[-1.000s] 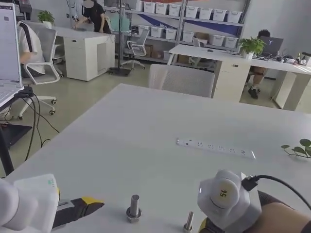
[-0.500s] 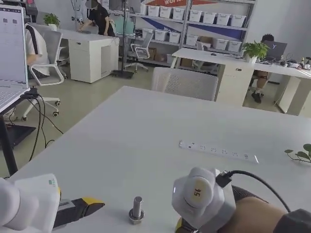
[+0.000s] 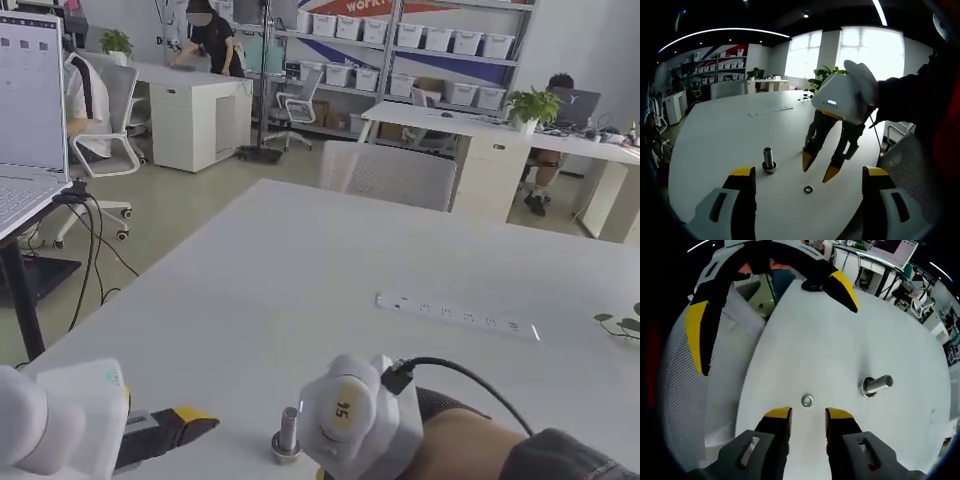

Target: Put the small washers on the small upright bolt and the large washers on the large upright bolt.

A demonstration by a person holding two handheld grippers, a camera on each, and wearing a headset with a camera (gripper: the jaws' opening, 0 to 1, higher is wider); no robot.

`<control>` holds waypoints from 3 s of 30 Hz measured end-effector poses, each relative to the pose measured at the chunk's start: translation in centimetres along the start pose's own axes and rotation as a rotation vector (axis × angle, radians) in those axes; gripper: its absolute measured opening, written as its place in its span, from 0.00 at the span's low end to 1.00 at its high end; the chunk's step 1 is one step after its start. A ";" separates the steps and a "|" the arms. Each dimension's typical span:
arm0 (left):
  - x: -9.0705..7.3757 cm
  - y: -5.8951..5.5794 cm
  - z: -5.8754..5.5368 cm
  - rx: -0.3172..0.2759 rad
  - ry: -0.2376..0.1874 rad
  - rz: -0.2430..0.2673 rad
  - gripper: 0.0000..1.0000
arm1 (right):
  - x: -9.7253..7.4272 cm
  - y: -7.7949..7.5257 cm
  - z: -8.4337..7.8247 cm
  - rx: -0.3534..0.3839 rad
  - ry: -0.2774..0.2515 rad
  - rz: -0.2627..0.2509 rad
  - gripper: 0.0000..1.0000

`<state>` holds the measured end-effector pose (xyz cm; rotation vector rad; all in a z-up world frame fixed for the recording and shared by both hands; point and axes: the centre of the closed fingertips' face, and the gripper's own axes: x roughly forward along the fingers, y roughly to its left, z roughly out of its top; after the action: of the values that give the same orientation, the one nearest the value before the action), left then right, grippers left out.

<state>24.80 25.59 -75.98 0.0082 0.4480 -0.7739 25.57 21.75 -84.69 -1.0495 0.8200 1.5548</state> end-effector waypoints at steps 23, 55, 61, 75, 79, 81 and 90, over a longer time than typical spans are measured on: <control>-0.3 0.1 -0.5 0.008 0.015 0.007 0.88 | 3.5 0.3 -0.7 -0.026 0.069 0.053 0.21; -0.5 0.4 -0.6 -0.006 0.004 0.006 0.87 | 3.6 0.2 -0.4 -0.080 0.072 0.018 0.14; -0.5 0.5 -0.6 -0.008 0.003 0.006 0.87 | 3.6 0.0 -0.4 -0.073 0.069 0.020 0.13; -0.4 0.5 -0.5 -0.003 0.007 0.000 0.87 | 2.7 -0.2 -1.3 -0.049 0.076 0.012 0.13; -0.4 0.4 -0.5 -0.001 0.011 -0.003 0.87 | 2.5 -0.2 -1.7 -0.035 0.078 0.007 0.13; -0.4 0.3 -0.4 0.000 0.009 -0.005 0.87 | 2.2 -0.2 -1.9 -0.026 0.077 0.004 0.13; -0.2 0.1 -0.2 0.005 0.008 -0.013 0.87 | 0.9 -0.1 -3.7 0.002 0.091 -0.010 0.13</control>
<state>24.68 25.86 -76.13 0.0127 0.4546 -0.7883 26.33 18.78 -86.95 -1.1287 0.8768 1.5063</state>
